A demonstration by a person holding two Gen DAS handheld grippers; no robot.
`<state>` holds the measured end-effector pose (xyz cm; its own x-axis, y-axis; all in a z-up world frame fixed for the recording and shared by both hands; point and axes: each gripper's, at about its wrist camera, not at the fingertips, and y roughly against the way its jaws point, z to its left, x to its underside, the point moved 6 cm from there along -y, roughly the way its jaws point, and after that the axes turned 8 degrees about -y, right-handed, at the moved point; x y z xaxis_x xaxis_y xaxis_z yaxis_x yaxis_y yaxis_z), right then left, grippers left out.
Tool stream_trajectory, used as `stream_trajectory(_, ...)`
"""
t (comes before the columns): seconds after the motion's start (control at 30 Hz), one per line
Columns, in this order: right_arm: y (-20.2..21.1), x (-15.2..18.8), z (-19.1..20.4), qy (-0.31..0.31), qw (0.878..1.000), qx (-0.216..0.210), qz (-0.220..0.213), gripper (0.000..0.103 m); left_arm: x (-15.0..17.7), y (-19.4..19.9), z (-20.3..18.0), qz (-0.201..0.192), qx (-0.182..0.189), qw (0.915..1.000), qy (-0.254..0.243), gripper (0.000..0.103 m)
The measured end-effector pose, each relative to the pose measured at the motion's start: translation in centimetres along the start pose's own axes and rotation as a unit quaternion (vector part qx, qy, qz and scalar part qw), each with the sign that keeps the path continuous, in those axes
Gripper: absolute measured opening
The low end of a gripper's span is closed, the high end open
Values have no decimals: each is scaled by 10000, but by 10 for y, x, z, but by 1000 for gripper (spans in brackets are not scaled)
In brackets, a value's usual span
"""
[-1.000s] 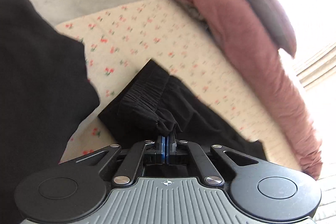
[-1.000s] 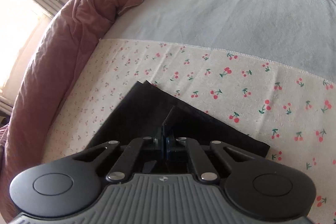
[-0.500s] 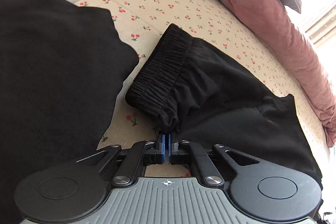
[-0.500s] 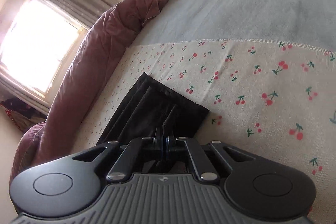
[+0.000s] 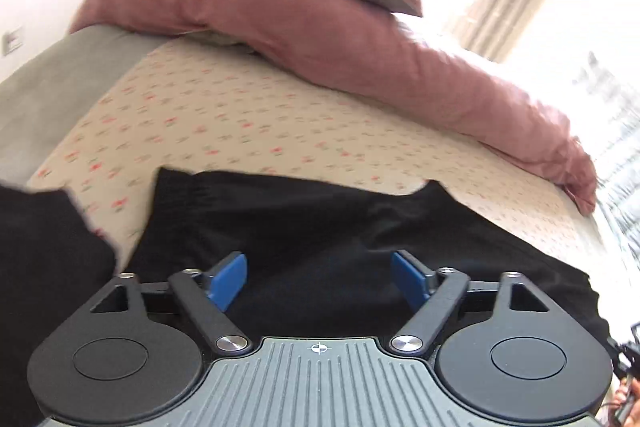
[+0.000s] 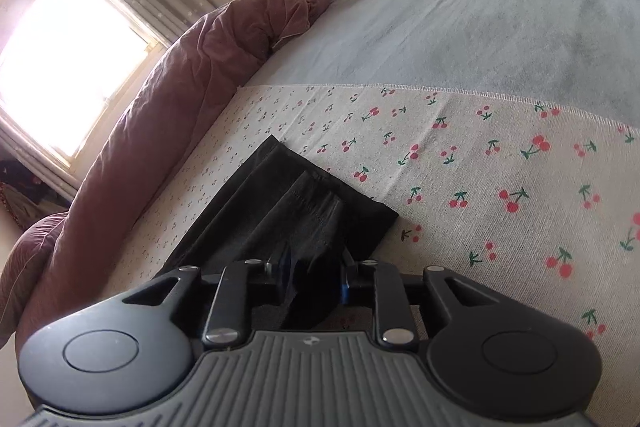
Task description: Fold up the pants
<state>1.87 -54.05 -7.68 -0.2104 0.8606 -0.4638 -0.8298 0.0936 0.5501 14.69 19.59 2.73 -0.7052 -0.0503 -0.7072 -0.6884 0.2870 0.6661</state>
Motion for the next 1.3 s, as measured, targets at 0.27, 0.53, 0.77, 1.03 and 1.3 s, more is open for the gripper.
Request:
stream_trajectory(0.27, 1, -1, 7, 302, 9994, 82, -122, 19, -48, -155, -118, 347, 140, 9841, -1738, 84)
stream_trajectory(0.53, -8, -3, 14, 598, 9982, 102, -14, 19, -53, -259, -162, 622, 287, 9763, -2054, 30)
stream_trajectory(0.77, -16, -7, 29, 1194, 9923, 303, -133, 0, -57, -276, -141, 553, 334, 9826, -1739, 0)
stream_trajectory(1.03, -13, -9, 65, 2039, 9760, 303, -708, 0, -97, -277, -120, -117, 98, 9949, -1001, 0)
stream_trajectory(1.3, -19, -10, 28, 1802, 9823, 503, -82, 24, -75, -270, -118, 169, 434, 9932, -1069, 0)
